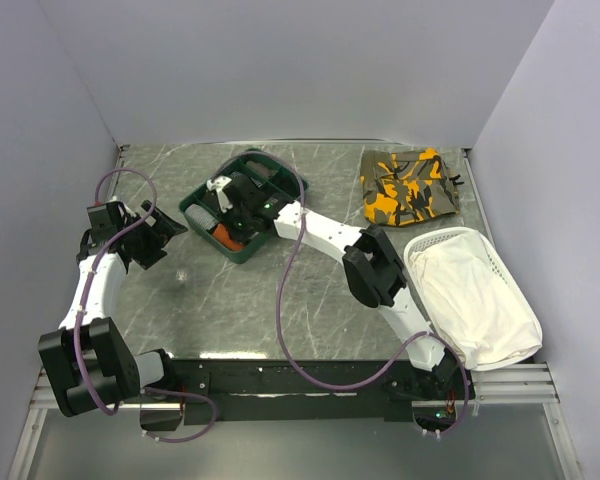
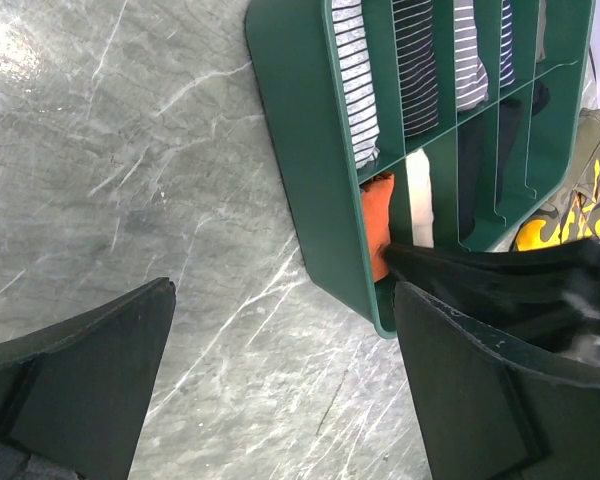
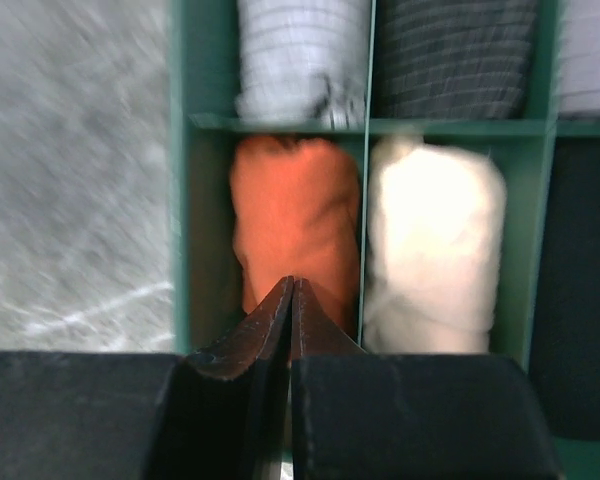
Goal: Roll the underwear
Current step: Place the underwear in the storage box.
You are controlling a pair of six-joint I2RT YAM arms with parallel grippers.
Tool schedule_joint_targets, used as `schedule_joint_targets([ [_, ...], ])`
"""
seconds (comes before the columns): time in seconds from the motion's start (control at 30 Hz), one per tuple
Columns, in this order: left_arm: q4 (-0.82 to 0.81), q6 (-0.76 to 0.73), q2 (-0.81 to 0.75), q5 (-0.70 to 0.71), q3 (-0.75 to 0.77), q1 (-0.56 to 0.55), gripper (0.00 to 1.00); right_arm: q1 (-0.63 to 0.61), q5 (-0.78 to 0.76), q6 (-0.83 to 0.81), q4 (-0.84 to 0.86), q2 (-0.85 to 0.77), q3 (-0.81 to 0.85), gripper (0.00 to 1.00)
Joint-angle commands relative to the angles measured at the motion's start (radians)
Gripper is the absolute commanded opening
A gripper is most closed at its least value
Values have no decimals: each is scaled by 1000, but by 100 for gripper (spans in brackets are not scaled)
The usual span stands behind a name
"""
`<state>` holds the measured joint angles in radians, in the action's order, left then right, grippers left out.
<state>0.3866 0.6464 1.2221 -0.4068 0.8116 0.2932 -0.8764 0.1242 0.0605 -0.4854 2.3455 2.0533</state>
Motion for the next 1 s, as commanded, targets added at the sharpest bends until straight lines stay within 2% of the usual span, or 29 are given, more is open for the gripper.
schedule_joint_targets([
  [0.0, -15, -27, 7, -17, 3, 4, 97, 4, 6, 18, 38, -35, 135, 8],
  [0.33, -18, -30, 14, -15, -2, 4, 97, 5, 28, 30, 7, 73, 218, 9],
  [0.5, -17, -31, 17, -9, 1, 4, 97, 5, 46, 44, 42, 104, 200, 11],
  [0.67, -11, -37, 22, -6, 3, 4, 96, 5, 58, 44, -24, 202, 344, 13],
  [0.77, -11, -39, 14, 5, -3, 4, 97, 5, 68, 50, 31, 186, 274, 14],
  [0.97, -14, -33, 19, -4, -3, 6, 97, 5, 40, 39, 51, 160, 257, 16],
])
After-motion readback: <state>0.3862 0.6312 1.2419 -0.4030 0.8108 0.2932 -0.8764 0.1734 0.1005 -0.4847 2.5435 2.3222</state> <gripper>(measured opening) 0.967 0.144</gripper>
